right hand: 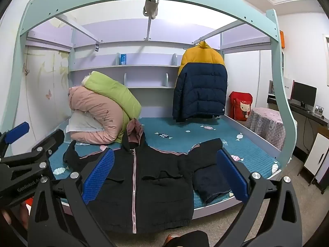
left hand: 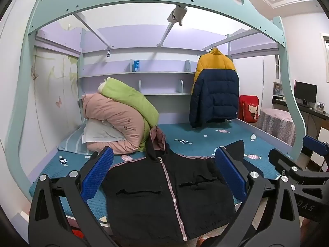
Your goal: Fold large clothes
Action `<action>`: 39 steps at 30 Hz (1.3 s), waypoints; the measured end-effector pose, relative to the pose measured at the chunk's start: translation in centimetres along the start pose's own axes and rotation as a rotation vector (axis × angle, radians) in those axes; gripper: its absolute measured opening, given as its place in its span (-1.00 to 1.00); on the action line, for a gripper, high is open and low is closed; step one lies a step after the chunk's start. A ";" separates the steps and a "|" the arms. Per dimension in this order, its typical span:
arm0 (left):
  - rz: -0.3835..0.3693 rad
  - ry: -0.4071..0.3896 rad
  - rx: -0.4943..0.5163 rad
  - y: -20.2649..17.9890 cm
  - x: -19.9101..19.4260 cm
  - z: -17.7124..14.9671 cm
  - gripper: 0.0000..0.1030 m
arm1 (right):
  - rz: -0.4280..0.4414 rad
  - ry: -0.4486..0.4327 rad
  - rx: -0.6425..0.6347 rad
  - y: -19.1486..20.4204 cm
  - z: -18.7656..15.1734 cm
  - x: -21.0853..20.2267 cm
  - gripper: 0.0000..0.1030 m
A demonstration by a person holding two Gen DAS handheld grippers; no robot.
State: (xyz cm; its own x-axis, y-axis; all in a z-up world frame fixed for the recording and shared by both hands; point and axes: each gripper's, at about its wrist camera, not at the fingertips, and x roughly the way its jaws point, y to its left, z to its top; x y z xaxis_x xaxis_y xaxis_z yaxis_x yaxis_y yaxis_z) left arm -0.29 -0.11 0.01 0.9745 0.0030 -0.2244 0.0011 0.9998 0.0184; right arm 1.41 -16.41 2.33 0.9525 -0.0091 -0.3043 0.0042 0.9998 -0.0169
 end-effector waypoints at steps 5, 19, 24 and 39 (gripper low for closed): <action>-0.003 0.023 0.020 -0.6 0.6 0.0 0.91 | -0.002 -0.002 0.008 0.0 0.0 -0.1 0.86; -0.009 0.021 -0.004 0.3 0.6 0.1 0.91 | -0.002 -0.006 0.005 0.1 0.0 -0.2 0.86; -0.008 0.017 -0.007 0.4 0.5 0.4 0.91 | -0.001 -0.008 0.005 0.0 0.0 -0.3 0.86; -0.008 0.015 -0.006 0.4 0.4 0.4 0.91 | 0.000 -0.009 0.008 0.6 0.1 -0.1 0.86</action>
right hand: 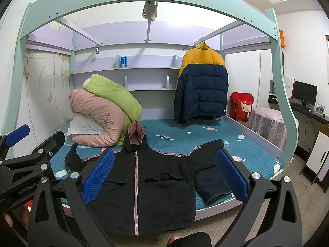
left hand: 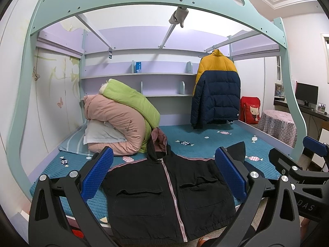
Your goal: Fold large clothes
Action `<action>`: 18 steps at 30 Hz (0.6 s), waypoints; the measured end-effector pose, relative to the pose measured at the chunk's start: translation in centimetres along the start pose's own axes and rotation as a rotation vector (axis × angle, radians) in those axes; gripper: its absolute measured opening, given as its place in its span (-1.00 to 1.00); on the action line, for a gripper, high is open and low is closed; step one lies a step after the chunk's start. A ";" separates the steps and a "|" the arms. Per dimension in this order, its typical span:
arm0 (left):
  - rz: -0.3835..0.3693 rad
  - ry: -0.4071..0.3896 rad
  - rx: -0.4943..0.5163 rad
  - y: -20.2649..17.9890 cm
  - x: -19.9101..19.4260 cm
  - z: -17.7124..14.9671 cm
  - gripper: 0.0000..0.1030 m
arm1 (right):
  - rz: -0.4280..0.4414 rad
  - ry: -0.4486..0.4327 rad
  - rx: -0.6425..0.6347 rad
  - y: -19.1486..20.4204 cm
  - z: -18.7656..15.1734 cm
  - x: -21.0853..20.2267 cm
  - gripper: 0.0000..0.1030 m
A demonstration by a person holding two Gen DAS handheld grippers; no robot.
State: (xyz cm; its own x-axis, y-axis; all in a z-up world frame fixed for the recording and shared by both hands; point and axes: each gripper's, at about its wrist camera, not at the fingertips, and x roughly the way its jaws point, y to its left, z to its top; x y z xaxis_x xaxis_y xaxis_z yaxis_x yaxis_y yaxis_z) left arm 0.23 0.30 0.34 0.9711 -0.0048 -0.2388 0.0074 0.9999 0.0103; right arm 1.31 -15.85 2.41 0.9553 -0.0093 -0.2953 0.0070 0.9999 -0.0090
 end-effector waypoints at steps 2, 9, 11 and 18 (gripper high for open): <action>0.000 -0.001 0.001 0.0 0.0 0.0 0.91 | 0.000 0.000 0.000 -0.1 0.0 0.0 0.86; 0.008 -0.002 0.001 0.2 0.1 0.2 0.91 | -0.014 -0.011 -0.019 0.6 0.2 -0.1 0.86; 0.009 -0.004 0.002 0.2 0.2 0.2 0.91 | -0.003 -0.006 -0.007 0.6 0.2 -0.1 0.86; 0.013 -0.006 0.004 0.4 0.3 0.2 0.91 | 0.001 -0.002 0.001 0.9 0.2 0.0 0.86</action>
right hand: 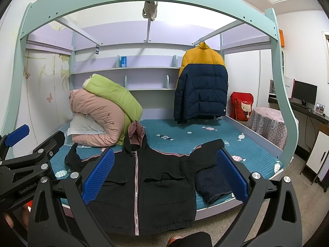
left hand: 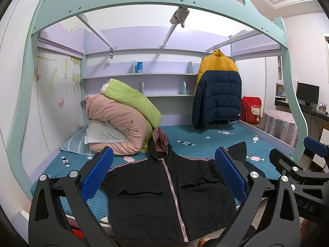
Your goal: Fold large clothes
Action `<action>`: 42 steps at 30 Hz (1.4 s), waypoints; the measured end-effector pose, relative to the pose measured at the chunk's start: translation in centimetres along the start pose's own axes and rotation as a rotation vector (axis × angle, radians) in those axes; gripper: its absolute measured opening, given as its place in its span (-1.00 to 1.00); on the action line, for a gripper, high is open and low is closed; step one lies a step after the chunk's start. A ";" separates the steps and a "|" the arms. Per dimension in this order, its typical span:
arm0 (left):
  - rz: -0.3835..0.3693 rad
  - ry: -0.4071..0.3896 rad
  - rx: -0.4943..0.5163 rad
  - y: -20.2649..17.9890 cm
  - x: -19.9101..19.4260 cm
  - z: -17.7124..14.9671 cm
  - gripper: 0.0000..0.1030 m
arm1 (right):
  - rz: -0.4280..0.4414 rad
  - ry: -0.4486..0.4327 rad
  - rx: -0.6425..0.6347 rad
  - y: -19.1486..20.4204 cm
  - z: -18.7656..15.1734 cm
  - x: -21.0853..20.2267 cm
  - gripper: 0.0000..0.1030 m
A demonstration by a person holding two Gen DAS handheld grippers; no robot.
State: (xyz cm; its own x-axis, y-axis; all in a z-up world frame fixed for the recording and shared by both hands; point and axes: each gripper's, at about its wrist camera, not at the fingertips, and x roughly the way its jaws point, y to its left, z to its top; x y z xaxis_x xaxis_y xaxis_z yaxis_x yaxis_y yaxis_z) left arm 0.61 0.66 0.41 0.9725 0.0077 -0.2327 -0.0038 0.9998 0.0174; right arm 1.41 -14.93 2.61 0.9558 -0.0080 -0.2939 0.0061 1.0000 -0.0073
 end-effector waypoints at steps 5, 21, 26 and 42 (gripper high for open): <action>0.000 0.000 0.000 0.0 0.0 0.0 0.91 | 0.001 0.000 0.002 0.0 -0.1 0.1 0.86; -0.001 0.000 -0.001 0.1 0.0 0.0 0.91 | 0.004 0.001 0.007 -0.4 -0.3 0.2 0.86; 0.000 -0.002 0.000 0.1 0.0 0.0 0.91 | 0.005 0.002 0.010 -0.5 -0.3 0.2 0.86; -0.001 0.001 0.000 0.2 0.0 -0.1 0.91 | 0.008 0.005 0.012 -0.5 -0.5 0.5 0.86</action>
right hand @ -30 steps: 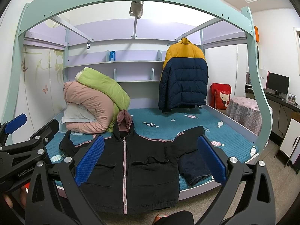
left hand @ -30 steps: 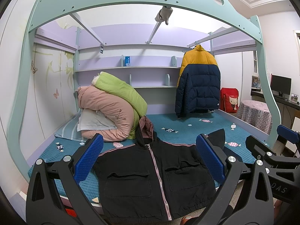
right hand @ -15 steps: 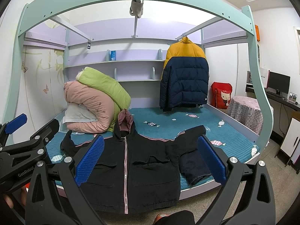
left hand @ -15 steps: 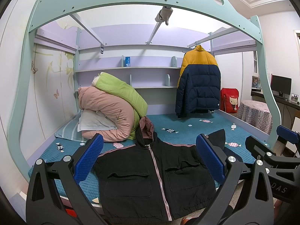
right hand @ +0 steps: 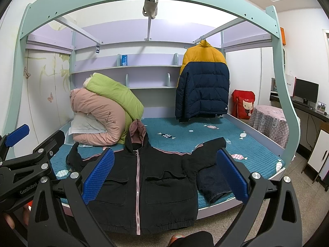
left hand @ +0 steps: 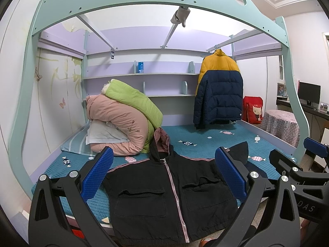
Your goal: Fold large clothes
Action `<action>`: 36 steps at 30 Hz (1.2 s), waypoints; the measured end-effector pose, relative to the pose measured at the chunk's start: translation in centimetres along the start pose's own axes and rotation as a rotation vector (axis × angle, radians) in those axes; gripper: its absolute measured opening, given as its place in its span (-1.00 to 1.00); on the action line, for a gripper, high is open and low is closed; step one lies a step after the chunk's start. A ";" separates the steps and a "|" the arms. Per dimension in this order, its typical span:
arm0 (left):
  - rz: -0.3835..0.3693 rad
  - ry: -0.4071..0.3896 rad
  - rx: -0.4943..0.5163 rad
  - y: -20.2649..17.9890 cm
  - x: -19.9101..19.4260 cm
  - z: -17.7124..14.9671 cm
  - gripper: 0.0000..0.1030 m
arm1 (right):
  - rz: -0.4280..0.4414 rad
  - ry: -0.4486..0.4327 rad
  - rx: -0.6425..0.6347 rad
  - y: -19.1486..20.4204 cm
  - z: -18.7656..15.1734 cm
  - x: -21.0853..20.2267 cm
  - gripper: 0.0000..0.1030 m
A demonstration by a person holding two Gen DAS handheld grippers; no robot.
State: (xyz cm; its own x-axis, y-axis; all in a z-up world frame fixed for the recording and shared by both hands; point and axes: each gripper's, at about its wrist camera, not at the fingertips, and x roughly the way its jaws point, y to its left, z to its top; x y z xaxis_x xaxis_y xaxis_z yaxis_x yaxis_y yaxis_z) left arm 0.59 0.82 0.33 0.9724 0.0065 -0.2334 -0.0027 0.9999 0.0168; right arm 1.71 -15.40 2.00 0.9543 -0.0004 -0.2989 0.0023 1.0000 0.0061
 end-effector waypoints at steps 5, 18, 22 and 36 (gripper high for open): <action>0.000 0.001 0.000 0.1 0.1 -0.1 0.91 | 0.000 0.002 0.001 0.2 -0.1 0.1 0.86; 0.001 0.011 -0.003 1.3 0.7 -1.4 0.91 | 0.003 0.012 0.004 0.3 -1.3 0.7 0.86; 0.000 0.019 -0.003 1.5 1.1 -1.8 0.91 | 0.004 0.022 0.007 0.0 -1.6 1.2 0.86; 0.031 0.125 0.000 2.0 5.6 -3.6 0.91 | 0.043 0.128 0.020 0.4 -2.9 5.5 0.86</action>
State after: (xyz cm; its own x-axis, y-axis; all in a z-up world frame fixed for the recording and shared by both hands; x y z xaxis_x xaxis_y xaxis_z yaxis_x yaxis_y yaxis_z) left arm 5.18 2.93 -4.45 0.9350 0.0397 -0.3524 -0.0325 0.9991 0.0264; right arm 6.10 -14.93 -2.46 0.9076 0.0445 -0.4174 -0.0306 0.9987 0.0399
